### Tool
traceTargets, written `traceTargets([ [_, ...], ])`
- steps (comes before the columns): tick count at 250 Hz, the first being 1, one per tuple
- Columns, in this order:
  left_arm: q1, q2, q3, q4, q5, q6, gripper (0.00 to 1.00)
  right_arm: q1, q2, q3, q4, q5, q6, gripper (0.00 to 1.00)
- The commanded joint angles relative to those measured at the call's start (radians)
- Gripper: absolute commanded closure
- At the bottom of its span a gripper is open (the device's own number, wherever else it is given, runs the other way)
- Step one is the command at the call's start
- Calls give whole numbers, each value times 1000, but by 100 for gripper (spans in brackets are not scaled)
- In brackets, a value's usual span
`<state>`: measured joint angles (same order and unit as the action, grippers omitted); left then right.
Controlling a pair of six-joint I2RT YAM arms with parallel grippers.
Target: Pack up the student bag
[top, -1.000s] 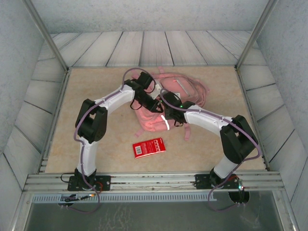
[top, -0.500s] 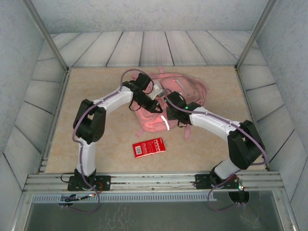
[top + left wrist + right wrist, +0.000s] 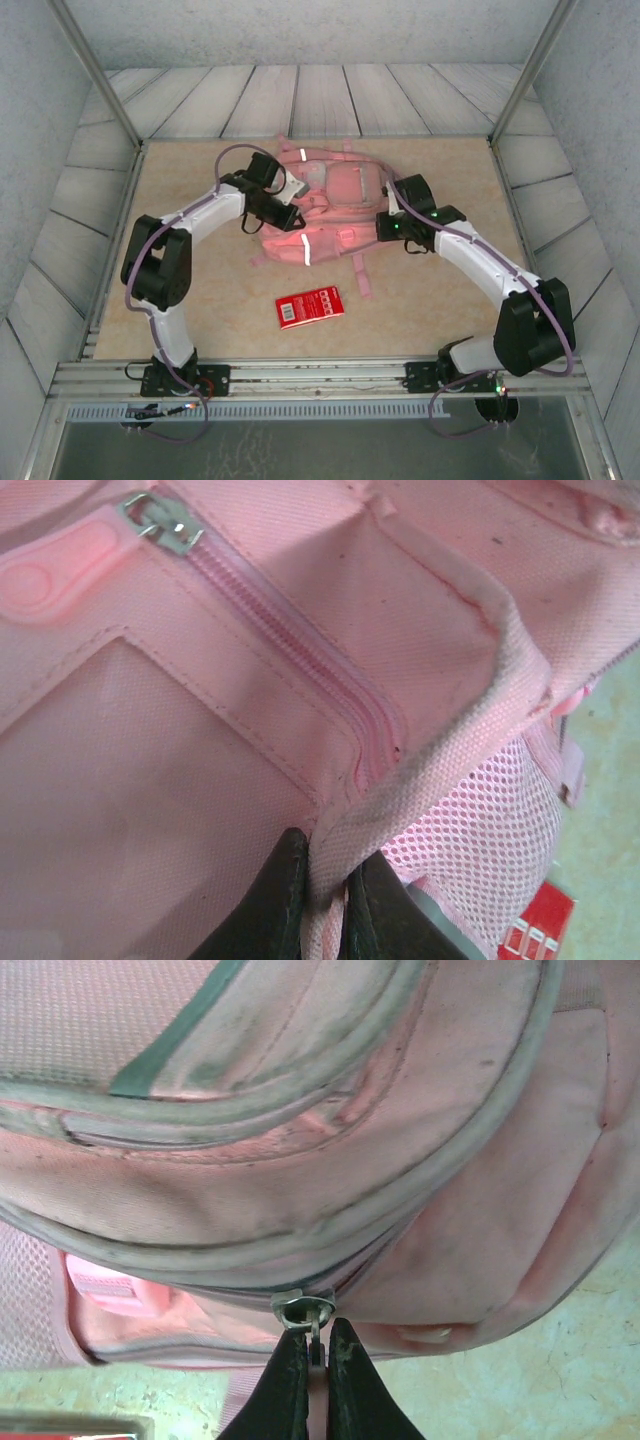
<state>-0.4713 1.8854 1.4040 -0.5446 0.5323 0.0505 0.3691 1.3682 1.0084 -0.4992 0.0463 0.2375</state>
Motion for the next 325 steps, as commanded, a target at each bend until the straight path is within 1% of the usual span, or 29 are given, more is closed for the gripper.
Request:
traceTargets([
  [1, 86, 64, -29, -121, -379, -39, 100, -39, -41, 7, -138, -16, -48, 100],
  [19, 103, 86, -8, -142, -450, -34, 100, -41, -37, 14, -162, -34, -64, 100],
  [49, 137, 101, 9, -124, -488, -31, 100, -41, -28, 37, -229, -19, -70, 100],
  [68, 153, 109, 18, -97, -489, -35, 100, -41, -34, 51, -272, -67, -93, 100],
  [95, 167, 122, 45, -71, -498, -38, 100, -29, -57, 48, -294, -218, -132, 100],
  [123, 169, 127, 69, -66, -474, -19, 100, 44, -41, 77, -342, -226, -142, 100],
  [131, 168, 119, 70, -66, -460, -15, 97, 56, -26, 93, -358, -243, -145, 100],
  [139, 168, 106, 62, -61, -437, -7, 92, 67, -14, 104, -362, -267, -146, 100],
  [145, 166, 91, 48, -54, -417, -1, 84, 72, -7, 110, -359, -286, -147, 100],
  [157, 160, 58, 18, -37, -408, 0, 64, 84, 2, 122, -347, -324, -147, 100],
  [162, 158, 43, 4, -33, -406, -3, 58, 88, 4, 127, -343, -338, -147, 100],
  [172, 152, 12, -19, -34, -388, 4, 53, 94, 9, 147, -340, -357, -148, 100],
  [189, 142, -48, -61, -35, -361, 0, 49, 96, 15, 178, -338, -389, -148, 100],
  [207, 125, -118, -101, -35, -319, 6, 46, 96, 16, 199, -331, -421, -152, 100],
  [226, 96, -186, -132, -35, -278, 25, 46, 97, 20, 213, -330, -452, -158, 100],
  [246, 34, -251, -159, -20, -284, 66, 48, 96, 28, 215, -325, -478, -164, 100],
  [262, -18, -293, -168, -20, -280, 106, 48, 97, 38, 215, -317, -488, -167, 100],
  [287, -67, -328, -162, -40, -171, 160, 45, 99, 52, 210, -301, -515, -177, 100],
  [307, -102, -342, -152, -62, -87, 210, 45, 99, 56, 210, -284, -530, -178, 100],
  [325, -144, -352, -146, -62, -59, 260, 44, 99, 55, 210, -273, -544, -179, 100],
])
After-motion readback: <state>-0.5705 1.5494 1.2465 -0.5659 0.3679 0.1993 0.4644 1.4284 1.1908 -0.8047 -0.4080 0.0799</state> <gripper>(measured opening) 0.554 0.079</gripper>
